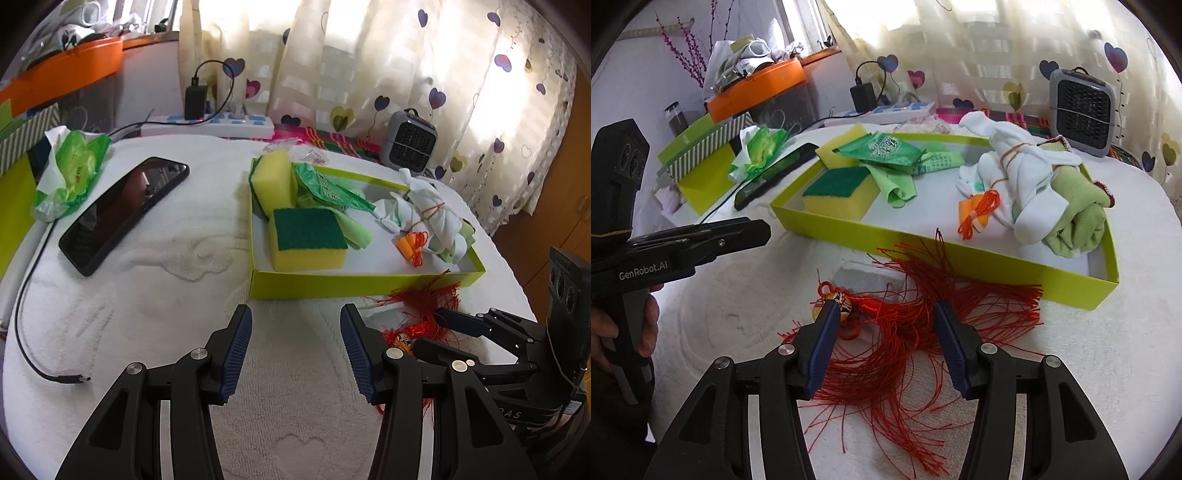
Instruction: Organize soft objects
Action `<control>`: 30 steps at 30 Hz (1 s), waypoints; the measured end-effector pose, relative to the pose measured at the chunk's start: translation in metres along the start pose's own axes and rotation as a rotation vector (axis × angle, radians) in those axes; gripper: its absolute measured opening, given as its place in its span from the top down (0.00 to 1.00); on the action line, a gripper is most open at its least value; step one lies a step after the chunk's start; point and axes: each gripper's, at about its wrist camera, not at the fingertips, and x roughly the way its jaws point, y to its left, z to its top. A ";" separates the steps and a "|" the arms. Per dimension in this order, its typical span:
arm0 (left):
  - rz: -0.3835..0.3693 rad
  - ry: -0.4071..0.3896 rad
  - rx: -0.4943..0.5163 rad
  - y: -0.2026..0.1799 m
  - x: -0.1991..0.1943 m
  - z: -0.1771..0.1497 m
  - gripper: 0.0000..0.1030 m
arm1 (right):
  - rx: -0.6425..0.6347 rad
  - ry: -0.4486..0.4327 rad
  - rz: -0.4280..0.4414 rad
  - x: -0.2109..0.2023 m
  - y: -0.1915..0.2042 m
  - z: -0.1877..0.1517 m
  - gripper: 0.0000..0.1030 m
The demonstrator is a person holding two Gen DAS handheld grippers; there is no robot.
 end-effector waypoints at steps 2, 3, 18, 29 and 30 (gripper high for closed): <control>-0.002 0.002 -0.001 0.001 0.001 0.000 0.53 | -0.005 0.010 -0.002 0.002 0.000 -0.001 0.48; -0.003 0.004 -0.001 0.001 0.002 0.000 0.53 | -0.009 0.013 -0.003 0.003 0.000 -0.001 0.48; -0.007 0.032 0.000 0.000 0.009 -0.004 0.53 | -0.004 0.020 -0.033 0.002 0.000 -0.003 0.71; -0.004 0.044 0.005 -0.002 0.010 -0.006 0.53 | -0.059 0.008 -0.078 -0.002 0.009 -0.006 0.94; -0.004 0.046 0.007 -0.002 0.011 -0.006 0.53 | -0.057 0.003 -0.077 -0.003 0.009 -0.006 0.94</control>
